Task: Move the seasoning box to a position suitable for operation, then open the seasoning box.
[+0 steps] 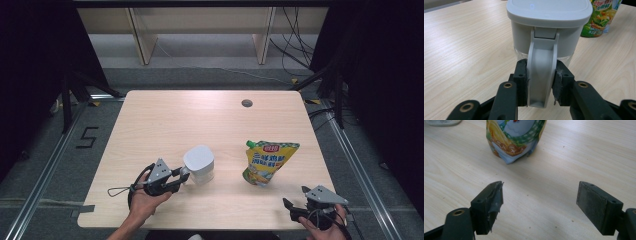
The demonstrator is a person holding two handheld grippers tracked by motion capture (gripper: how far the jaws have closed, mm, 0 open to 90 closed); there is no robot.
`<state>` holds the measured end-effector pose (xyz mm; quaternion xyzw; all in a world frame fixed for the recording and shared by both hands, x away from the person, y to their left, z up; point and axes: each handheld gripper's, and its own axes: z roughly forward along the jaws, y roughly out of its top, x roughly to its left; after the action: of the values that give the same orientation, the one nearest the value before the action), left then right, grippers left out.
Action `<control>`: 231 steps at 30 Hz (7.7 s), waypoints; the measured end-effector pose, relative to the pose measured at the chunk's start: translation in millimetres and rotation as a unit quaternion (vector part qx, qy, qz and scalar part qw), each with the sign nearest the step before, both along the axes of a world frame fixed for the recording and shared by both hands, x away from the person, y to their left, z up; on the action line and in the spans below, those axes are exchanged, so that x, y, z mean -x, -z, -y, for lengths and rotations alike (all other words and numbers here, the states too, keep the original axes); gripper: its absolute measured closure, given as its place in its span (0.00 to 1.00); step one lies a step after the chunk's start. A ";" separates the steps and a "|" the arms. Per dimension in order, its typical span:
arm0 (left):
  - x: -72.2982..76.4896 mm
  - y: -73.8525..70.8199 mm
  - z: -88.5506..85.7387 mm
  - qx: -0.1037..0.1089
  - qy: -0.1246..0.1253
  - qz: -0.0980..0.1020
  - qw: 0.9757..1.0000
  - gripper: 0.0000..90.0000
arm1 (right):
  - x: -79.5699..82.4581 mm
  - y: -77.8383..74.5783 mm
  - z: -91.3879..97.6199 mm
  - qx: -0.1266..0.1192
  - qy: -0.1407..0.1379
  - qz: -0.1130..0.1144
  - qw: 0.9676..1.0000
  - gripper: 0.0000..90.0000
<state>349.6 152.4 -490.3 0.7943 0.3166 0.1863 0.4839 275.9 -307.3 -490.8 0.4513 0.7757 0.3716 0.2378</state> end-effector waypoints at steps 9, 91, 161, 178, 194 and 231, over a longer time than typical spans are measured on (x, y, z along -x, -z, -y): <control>-6.3 2.0 -6.0 0.013 0.035 0.003 0.999 0.76 | 0.2 0.1 -0.6 -0.005 0.000 -0.008 1.000 0.25; 4.2 7.8 14.4 0.007 0.157 0.019 0.987 0.63 | -2.3 0.9 -2.7 0.011 -0.012 0.000 1.000 0.25; 25.5 -54.3 15.8 0.097 0.093 -0.005 0.991 0.96 | -1.4 -0.4 -14.2 -0.009 -0.037 -0.002 0.999 0.22; 17.0 -44.8 25.1 0.084 0.089 -0.007 0.992 0.98 | 3.9 -8.7 -30.0 -0.011 -0.091 0.036 0.995 0.47; 18.5 -42.9 23.9 0.094 0.084 -0.013 0.992 0.96 | -1.6 -28.6 -78.2 -0.093 -0.181 0.086 0.975 0.88; 17.0 -39.9 15.9 0.083 0.093 -0.012 0.992 0.95 | -32.7 -54.7 -151.0 -0.059 -0.267 0.120 0.954 0.99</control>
<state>332.6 136.6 -450.4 0.7796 0.2612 0.1036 0.5596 308.7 -156.3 -436.1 0.1931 0.8105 0.5178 0.1942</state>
